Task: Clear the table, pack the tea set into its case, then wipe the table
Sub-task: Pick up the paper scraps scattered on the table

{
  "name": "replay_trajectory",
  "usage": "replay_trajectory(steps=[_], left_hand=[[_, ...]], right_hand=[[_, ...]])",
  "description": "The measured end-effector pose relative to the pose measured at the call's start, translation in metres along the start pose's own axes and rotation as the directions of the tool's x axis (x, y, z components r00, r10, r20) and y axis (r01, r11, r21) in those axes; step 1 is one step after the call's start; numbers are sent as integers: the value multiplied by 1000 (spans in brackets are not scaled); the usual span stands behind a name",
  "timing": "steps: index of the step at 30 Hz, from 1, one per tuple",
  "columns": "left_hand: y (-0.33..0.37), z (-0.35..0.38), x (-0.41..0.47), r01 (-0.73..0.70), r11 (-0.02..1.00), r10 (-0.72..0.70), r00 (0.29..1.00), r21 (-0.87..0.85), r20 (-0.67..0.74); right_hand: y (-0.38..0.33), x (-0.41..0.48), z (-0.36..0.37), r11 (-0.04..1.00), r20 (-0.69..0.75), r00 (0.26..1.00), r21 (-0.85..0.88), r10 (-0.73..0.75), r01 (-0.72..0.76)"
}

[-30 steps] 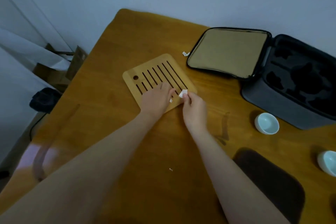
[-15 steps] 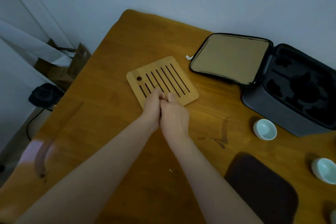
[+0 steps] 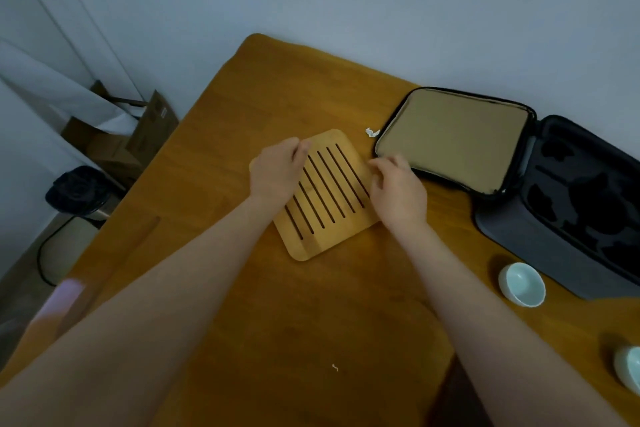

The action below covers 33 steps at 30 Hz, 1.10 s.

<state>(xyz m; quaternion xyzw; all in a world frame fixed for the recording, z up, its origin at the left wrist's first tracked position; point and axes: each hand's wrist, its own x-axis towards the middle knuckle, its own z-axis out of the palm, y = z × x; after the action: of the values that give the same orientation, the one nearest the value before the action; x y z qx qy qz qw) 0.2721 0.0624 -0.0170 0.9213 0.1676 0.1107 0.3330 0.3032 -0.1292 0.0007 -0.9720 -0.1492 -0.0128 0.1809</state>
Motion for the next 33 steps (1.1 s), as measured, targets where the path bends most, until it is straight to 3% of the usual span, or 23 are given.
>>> replay_trajectory(steps=[3, 6, 15, 19, 23, 27, 29, 31, 33], left_hand=[[4, 23, -4, -186, 942, 161, 981, 280, 112], [-5, 38, -12, -291, 828, 296, 953, 480, 68], [-6, 40, -11, -318, 830, 365, 931, 458, -14], [-7, 39, -10, -343, 834, 390, 920, 433, -22], [-8, 42, -10, -337, 850, 379, 925, 404, -27], [-10, 39, -9, -401, 873, 422, 907, 277, -16], [-5, 34, -14, -354, 927, 360, 932, 124, -33], [9, 29, -34, -152, 978, 148, 988, -142, -35], [30, 25, -64, 146, 870, -142, 989, -471, 44]], right_hand=[[-2, 29, 7, 989, -46, 998, -141, 37, -43], [-3, 60, 10, 968, -28, 999, -247, 42, -48], [2, 107, 29, 891, -12, 999, -453, -45, 35], [-5, 104, 35, 937, -108, 992, -350, -63, 21], [-27, 68, 31, 999, -189, 982, -22, -30, 26], [-38, 14, 27, 990, -237, 971, 122, -33, 64], [-39, -9, 18, 966, -231, 972, 259, 50, 12], [-39, -30, 6, 909, -217, 965, 415, 144, -43], [-40, -51, -2, 854, -189, 964, 517, 186, -64]])
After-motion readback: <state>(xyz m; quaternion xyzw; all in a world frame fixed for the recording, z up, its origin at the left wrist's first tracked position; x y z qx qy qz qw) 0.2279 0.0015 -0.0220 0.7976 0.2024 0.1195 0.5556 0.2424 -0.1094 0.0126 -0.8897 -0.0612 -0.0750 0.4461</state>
